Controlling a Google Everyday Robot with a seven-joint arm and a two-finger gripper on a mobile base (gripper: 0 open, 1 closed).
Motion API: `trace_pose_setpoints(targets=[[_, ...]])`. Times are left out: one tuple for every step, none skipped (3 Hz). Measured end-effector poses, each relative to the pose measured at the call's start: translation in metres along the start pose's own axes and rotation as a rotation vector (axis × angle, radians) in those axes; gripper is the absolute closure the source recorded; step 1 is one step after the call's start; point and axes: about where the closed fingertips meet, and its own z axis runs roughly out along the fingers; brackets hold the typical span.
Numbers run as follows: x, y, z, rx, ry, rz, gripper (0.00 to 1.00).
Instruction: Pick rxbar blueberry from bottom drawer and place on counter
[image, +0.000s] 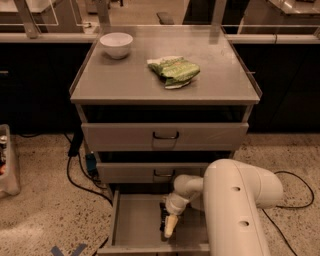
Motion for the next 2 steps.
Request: trace_pose_setpoints(targets=[[-0.004, 0.009, 0.027, -0.102, -0.127, -0.03, 0.0], [0.001, -0.002, 0.019, -0.115, -0.138, -0.093, 0.0]])
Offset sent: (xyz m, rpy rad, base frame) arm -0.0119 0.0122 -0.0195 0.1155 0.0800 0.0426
